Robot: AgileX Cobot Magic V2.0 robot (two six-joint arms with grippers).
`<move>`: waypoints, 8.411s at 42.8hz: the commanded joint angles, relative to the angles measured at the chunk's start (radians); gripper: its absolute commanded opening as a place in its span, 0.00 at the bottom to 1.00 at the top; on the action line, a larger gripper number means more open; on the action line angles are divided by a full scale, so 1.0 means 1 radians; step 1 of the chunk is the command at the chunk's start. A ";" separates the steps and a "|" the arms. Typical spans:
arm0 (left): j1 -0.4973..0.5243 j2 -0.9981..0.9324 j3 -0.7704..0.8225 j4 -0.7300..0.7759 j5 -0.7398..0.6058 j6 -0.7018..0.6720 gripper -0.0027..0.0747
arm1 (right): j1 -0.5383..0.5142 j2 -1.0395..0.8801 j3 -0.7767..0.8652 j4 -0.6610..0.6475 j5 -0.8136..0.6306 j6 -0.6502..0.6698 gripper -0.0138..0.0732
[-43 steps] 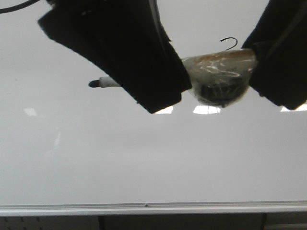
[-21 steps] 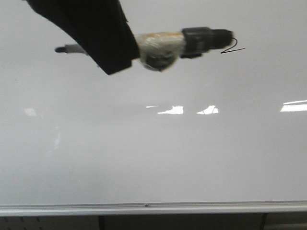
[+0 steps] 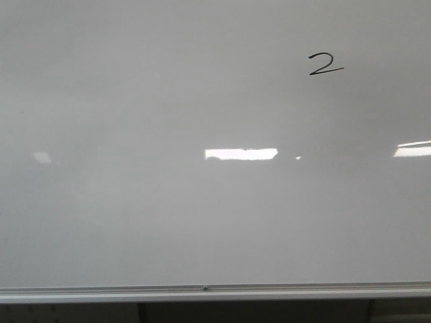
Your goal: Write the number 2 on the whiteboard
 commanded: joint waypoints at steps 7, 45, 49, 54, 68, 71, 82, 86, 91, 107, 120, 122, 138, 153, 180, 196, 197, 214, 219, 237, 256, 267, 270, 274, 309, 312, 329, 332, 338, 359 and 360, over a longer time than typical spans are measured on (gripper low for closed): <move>0.404 -0.125 0.125 -0.305 -0.263 0.157 0.02 | -0.007 -0.004 -0.033 0.002 -0.041 0.006 0.75; 0.506 0.206 0.500 -0.554 -1.371 0.327 0.02 | -0.007 -0.004 -0.033 0.011 -0.116 0.007 0.75; 0.506 0.248 0.496 -0.554 -1.405 0.327 0.02 | -0.007 -0.004 -0.033 0.011 -0.117 0.007 0.75; 0.506 0.303 0.496 -0.554 -1.472 0.327 0.02 | -0.007 -0.004 -0.033 0.011 -0.123 0.007 0.75; 0.506 0.413 0.490 -0.617 -1.615 0.325 0.02 | -0.007 -0.004 -0.031 0.011 -0.126 0.007 0.75; 0.506 0.433 0.476 -0.617 -1.600 0.325 0.02 | -0.007 -0.004 -0.031 0.011 -0.126 0.007 0.75; 0.506 0.458 0.447 -0.617 -1.531 0.325 0.27 | -0.007 -0.004 -0.031 0.011 -0.124 0.007 0.75; 0.506 0.458 0.442 -0.617 -1.520 0.325 0.40 | -0.007 -0.004 -0.031 0.011 -0.125 0.007 0.75; 0.506 0.452 0.442 -0.617 -1.491 0.325 0.50 | -0.007 -0.004 -0.031 0.011 -0.125 0.007 0.75; 0.506 0.182 0.424 -0.592 -1.174 0.325 0.52 | -0.007 -0.004 -0.031 0.011 -0.129 0.009 0.75; 0.506 -0.091 0.210 -0.506 -0.507 0.325 0.52 | -0.009 -0.013 -0.033 -0.019 -0.126 0.252 0.75; 0.506 -0.119 0.180 -0.506 -0.442 0.325 0.52 | -0.009 -0.015 -0.033 -0.035 -0.126 0.307 0.75; 0.506 -0.354 0.143 -0.506 -0.142 0.325 0.51 | -0.009 -0.118 -0.032 -0.093 -0.083 0.441 0.75; 0.506 -0.436 0.145 -0.508 -0.058 0.325 0.51 | -0.009 -0.222 -0.031 -0.093 -0.093 0.441 0.75; 0.506 -0.436 0.145 -0.508 -0.061 0.325 0.07 | -0.009 -0.222 -0.031 -0.093 -0.105 0.440 0.16; 0.506 -0.436 0.145 -0.508 -0.061 0.325 0.01 | -0.009 -0.222 -0.031 -0.093 -0.109 0.440 0.14; 0.506 -0.436 0.145 -0.508 -0.061 0.325 0.01 | -0.009 -0.222 -0.031 -0.093 -0.112 0.440 0.14; 0.506 -0.436 0.145 -0.508 -0.061 0.325 0.01 | -0.009 -0.221 -0.031 -0.093 -0.237 0.440 0.14; 0.506 -0.436 0.145 -0.508 -0.061 0.325 0.01 | -0.009 -0.221 -0.031 -0.093 -0.231 0.440 0.14; 0.506 -0.436 0.145 -0.508 -0.061 0.325 0.01 | -0.009 -0.221 -0.031 -0.093 -0.231 0.440 0.14; 0.568 -0.570 0.270 -0.472 -0.125 0.325 0.01 | -0.009 -0.220 -0.031 -0.093 -0.231 0.440 0.14; 0.646 -0.781 0.564 -0.527 -0.383 0.325 0.01 | -0.009 -0.220 -0.031 -0.093 -0.231 0.440 0.14; 0.660 -0.843 0.643 -0.530 -0.450 0.325 0.01 | -0.009 -0.220 -0.031 -0.093 -0.231 0.440 0.14; 0.670 -0.919 0.736 -0.530 -0.523 0.325 0.01 | -0.009 -0.220 -0.031 -0.093 -0.231 0.440 0.14; 0.673 -1.128 1.201 -0.530 -1.073 0.325 0.01 | -0.009 -0.220 -0.031 -0.093 -0.231 0.440 0.14; 0.673 -1.128 1.201 -0.530 -1.073 0.325 0.01 | -0.009 -0.220 -0.031 -0.093 -0.231 0.440 0.14; 0.673 -1.127 1.201 -0.530 -1.073 0.325 0.01 | -0.009 -0.220 -0.031 -0.093 -0.231 0.440 0.14; 0.673 -1.127 1.201 -0.530 -1.073 0.325 0.01 | -0.009 -0.220 -0.031 -0.093 -0.231 0.440 0.14; 0.673 -1.127 1.201 -0.530 -1.073 0.325 0.01 | -0.009 -0.220 -0.031 -0.093 -0.231 0.440 0.14; 0.673 -1.127 1.201 -0.530 -1.073 0.325 0.01 | -0.044 -0.289 0.032 -0.098 -0.282 0.440 0.14; 0.673 -1.127 1.201 -0.530 -1.073 0.325 0.01 | -0.056 -0.303 0.050 -0.102 -0.312 0.440 0.14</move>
